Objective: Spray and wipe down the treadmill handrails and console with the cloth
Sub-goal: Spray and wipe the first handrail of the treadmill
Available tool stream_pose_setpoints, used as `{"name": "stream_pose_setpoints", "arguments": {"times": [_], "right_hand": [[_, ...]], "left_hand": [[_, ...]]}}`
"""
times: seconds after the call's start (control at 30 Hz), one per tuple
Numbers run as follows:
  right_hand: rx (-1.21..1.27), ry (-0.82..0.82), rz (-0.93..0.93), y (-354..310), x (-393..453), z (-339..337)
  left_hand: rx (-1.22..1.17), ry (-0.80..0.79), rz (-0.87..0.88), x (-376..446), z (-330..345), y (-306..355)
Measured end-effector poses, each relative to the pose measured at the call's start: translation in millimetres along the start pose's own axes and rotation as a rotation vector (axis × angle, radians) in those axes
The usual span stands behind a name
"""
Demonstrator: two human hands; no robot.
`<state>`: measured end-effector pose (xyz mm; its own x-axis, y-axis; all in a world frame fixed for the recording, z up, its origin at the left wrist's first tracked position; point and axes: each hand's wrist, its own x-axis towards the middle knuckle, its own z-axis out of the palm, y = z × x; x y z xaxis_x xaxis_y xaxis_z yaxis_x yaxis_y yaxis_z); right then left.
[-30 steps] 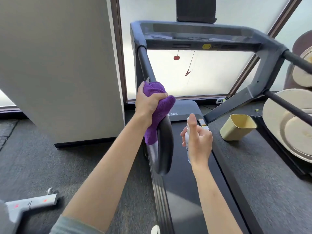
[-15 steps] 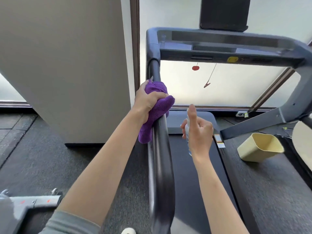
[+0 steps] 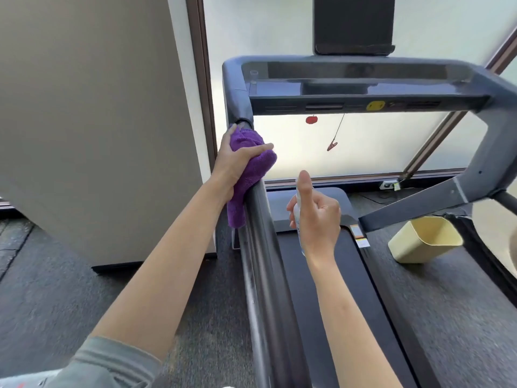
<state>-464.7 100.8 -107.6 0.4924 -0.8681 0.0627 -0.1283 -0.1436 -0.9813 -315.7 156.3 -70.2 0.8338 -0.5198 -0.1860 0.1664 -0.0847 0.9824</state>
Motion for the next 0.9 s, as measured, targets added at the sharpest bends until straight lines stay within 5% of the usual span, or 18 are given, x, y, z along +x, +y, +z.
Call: {"name": "stream_pose_setpoints", "arguments": {"times": [0.13,0.4,0.9], "right_hand": [[0.032,-0.016,0.016,1,-16,-10],[0.027,-0.071,0.029,10,-70,-53],[-0.161,-0.076,-0.075,16,-164,-105]], "left_hand": [[0.167,-0.026,0.073,-34,0,-10],[-0.049,-0.001,-0.007,-109,4,-32],[0.008,-0.033,0.120,-286,7,-82]]}}
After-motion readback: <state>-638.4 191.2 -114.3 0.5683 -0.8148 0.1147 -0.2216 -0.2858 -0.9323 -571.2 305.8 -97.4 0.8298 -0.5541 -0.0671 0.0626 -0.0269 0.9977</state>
